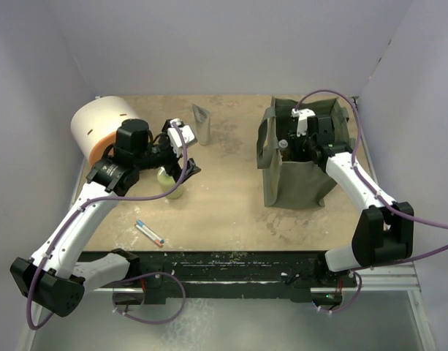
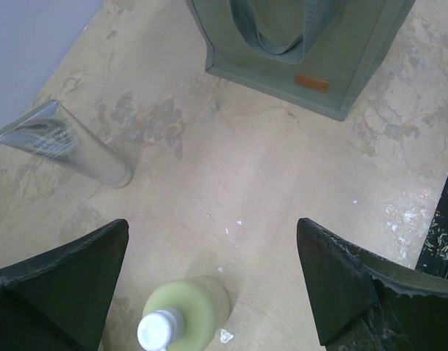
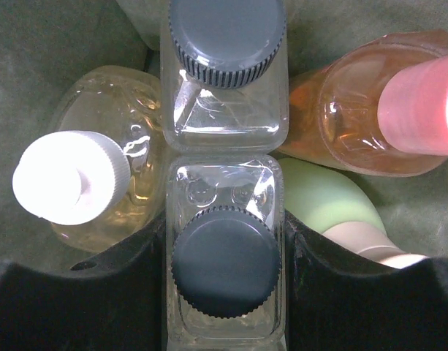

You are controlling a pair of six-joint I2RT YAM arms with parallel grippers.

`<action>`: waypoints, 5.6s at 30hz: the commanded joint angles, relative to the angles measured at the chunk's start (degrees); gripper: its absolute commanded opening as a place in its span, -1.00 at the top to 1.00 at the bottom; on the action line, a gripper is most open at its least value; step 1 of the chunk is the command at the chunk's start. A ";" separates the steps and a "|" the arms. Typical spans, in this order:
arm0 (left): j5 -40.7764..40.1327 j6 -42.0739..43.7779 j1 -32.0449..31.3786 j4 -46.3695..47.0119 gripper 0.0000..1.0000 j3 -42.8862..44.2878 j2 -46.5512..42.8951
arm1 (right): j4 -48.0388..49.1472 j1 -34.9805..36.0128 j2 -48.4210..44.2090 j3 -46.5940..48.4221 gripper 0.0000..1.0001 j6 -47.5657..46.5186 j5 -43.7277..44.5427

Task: Place the personal care products into the canvas bag
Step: Place the care product in the canvas bag, then move the care product at the center of the board.

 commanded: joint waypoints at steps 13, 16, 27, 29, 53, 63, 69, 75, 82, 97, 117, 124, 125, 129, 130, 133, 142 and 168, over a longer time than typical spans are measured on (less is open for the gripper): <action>1.22 1.35 -0.25 0.63 -0.99 -0.25 -2.13 | 8.23 -0.51 1.36 1.59 0.22 -4.00 5.27; 1.27 1.38 -0.20 0.63 -0.99 -0.38 -2.37 | 8.12 -0.51 1.65 1.94 0.20 -3.96 5.17; 0.89 1.84 -0.20 0.19 -0.99 -0.65 -3.17 | 6.82 -0.51 1.62 3.08 0.01 -4.31 4.70; 0.88 1.90 -0.21 0.19 -0.98 -0.68 -3.25 | 6.57 -0.51 1.46 3.41 -0.01 -4.38 4.62; -0.40 3.05 -0.22 -0.45 -0.99 -2.12 -4.99 | 3.38 -0.51 1.23 7.84 -0.32 -4.69 3.66; -1.38 3.31 -0.21 -0.60 -0.99 -2.45 -5.59 | 1.35 -0.51 -0.82 10.38 -0.48 -4.40 3.38; -1.48 3.40 -0.20 -0.69 -0.98 -2.43 -5.94 | 0.60 -0.51 -1.59 12.41 -0.59 -4.36 4.00; -1.52 3.49 -0.20 -0.93 -0.99 -2.42 -6.41 | -0.90 -0.46 -2.09 14.21 -0.67 -4.40 4.43; -1.86 1.84 -0.26 -1.04 -0.99 -1.95 -6.77 | -2.36 -0.51 -4.00 17.14 -0.71 -4.40 3.65; -11.51 -3.79 3.48 -0.06 -0.99 -0.82 -7.62 | -7.66 -0.30 -7.53 27.52 -0.67 -6.38 -5.21; -18.68 -4.71 7.25 -14.44 -0.56 3.64 13.97 | -11.14 4.58 -8.61 30.93 -0.65 -9.55 -10.26; -18.58 -4.42 5.93 -14.88 0.00 5.19 17.92 | -11.88 4.85 -9.82 30.15 -0.65 -9.86 -10.16; -18.41 -4.38 5.51 -15.07 0.11 5.53 18.10 | -11.83 4.83 -9.96 30.03 -0.65 -9.89 -10.15; -12.38 -2.09 3.28 -15.11 0.65 6.46 18.06 | -11.69 4.85 -10.42 29.92 -0.65 -9.82 -11.71; -10.86 -1.50 2.62 -15.06 0.76 6.83 18.06 | -11.76 4.85 -10.55 29.98 -0.65 -10.23 -12.90; -8.52 0.68 -1.11 -14.65 0.85 7.97 18.27 | -11.74 4.93 -11.06 29.69 -0.65 -11.50 -18.21; -10.05 6.68 -15.37 -14.34 0.81 9.63 21.04 | -12.79 4.98 -12.15 29.10 -0.64 -14.29 -27.00; -14.65 -0.10 -2.06 -6.56 -0.99 4.32 0.27 | -11.59 14.32 -10.08 29.84 -0.66 -25.37 -39.07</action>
